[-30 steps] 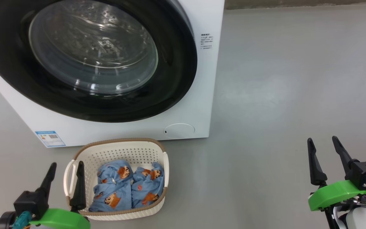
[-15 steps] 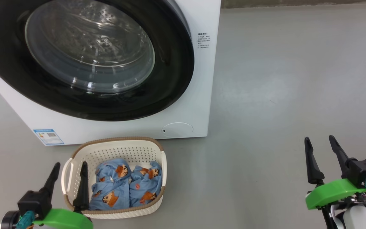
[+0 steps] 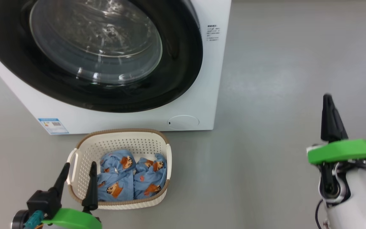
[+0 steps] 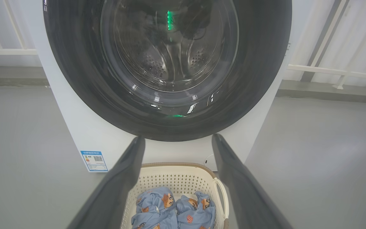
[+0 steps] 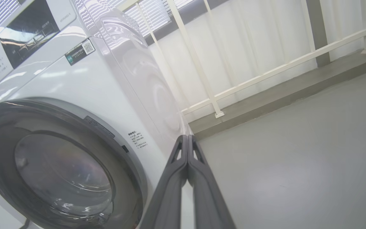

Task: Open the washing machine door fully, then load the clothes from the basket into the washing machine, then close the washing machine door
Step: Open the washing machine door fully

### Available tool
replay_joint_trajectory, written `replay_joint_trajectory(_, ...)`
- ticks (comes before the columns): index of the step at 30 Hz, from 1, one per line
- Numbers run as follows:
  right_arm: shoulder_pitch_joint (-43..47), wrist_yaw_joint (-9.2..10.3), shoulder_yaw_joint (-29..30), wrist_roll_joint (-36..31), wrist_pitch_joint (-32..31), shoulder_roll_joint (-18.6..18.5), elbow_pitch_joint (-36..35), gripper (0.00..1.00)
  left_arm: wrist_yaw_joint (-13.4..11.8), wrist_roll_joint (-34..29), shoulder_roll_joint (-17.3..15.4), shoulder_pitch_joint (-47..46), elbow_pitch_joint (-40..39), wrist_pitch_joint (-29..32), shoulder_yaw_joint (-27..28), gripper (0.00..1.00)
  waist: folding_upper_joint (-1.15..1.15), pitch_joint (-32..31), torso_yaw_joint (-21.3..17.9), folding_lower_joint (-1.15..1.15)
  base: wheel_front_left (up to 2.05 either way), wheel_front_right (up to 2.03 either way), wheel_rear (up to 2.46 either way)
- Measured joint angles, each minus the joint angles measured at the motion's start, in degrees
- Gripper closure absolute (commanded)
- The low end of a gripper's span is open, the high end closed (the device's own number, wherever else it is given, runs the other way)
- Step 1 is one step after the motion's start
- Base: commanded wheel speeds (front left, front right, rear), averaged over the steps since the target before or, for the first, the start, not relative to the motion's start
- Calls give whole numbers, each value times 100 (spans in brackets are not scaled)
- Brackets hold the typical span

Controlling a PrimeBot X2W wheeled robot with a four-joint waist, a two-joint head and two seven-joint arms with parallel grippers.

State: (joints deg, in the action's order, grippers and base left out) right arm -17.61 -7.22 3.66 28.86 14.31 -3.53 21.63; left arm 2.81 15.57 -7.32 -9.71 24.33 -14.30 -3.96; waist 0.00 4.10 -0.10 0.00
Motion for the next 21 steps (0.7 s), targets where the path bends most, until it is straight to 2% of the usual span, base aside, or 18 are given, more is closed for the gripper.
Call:
replay_joint_trajectory(5, -511, 0, -238, 1236, 18, -52, -165, 100, 23, 2, 99, -109, 1, -2, -98, 0, 0, 148, 132, 0, 0, 0, 0)
replay_joint_trajectory(6, -701, 0, -375, 1803, 18, -108, -119, 100, 25, 8, 127, -189, 9, -8, -135, 0, 0, 220, 190, 0, 0, 0, 0)
replay_joint_trajectory(9, -1001, 0, -569, 2621, 18, -305, -15, 100, 75, 8, 136, -292, 15, -8, -157, 0, 0, 334, 286, 0, 0, 0, 0)
replay_joint_trajectory(16, -1681, 0, -1235, 4075, -14, -873, 144, 100, 112, 8, 216, -461, -9, -9, -180, 0, 0, 577, 550, 1, 0, 0, 0)
replay_joint_trajectory(21, -2086, 0, -1640, 4746, -223, -1319, 209, 100, 142, 8, 300, -588, -51, -9, -204, 0, 0, 759, 728, 1, 0, 0, 0)
